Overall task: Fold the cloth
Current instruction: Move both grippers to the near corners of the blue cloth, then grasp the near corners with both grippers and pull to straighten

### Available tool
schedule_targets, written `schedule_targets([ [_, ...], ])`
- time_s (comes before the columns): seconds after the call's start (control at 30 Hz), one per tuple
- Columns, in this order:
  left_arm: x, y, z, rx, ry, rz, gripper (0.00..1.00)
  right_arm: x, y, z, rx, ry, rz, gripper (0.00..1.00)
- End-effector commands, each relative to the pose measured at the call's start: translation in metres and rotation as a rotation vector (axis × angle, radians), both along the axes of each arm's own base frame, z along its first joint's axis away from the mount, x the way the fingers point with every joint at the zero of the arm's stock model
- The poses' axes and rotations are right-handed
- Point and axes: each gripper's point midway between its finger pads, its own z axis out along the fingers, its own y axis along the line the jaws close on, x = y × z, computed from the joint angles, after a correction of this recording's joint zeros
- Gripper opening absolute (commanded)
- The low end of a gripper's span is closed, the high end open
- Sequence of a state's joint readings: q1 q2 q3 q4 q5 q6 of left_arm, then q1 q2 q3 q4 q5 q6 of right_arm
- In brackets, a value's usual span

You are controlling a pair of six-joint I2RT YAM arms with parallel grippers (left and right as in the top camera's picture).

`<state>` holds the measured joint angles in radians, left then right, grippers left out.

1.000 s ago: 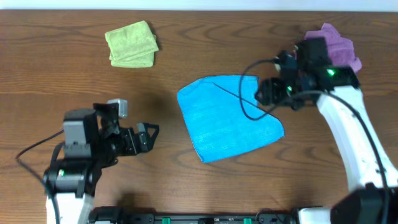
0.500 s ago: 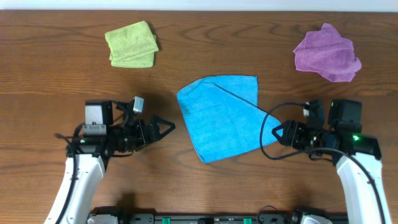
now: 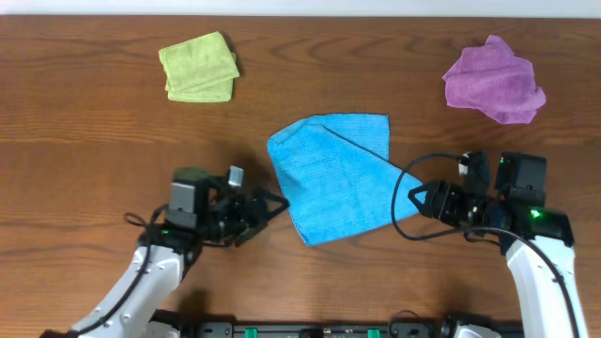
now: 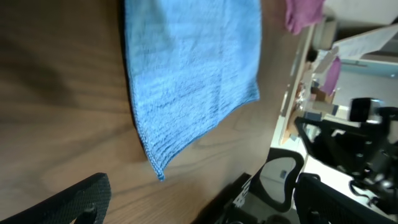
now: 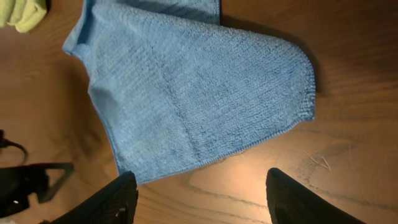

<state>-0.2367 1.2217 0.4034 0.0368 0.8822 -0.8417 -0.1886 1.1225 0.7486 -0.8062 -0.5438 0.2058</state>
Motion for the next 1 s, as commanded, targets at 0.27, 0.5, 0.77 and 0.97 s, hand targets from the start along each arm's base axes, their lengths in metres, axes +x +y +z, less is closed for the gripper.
schedule_targets([
  [0.27, 0.003, -0.027, -0.037, 0.048, 0.144, 0.067, 0.95, 0.001, 0.002, 0.005, 0.045, -0.009, -0.02, 0.68],
  [0.5, 0.0, -0.049, -0.052, 0.007, 0.22, 0.056, 0.95, 0.001, 0.003, 0.006, 0.064, 0.001, -0.037, 0.68],
  [0.77, -0.007, -0.061, -0.059, -0.001, 0.262, 0.045, 0.95, 0.001, 0.003, 0.006, 0.063, 0.001, -0.037, 0.7],
  [0.97, -0.014, -0.071, -0.063, 0.031, 0.246, 0.036, 0.95, 0.001, 0.003, 0.006, 0.063, 0.002, -0.037, 0.72],
])
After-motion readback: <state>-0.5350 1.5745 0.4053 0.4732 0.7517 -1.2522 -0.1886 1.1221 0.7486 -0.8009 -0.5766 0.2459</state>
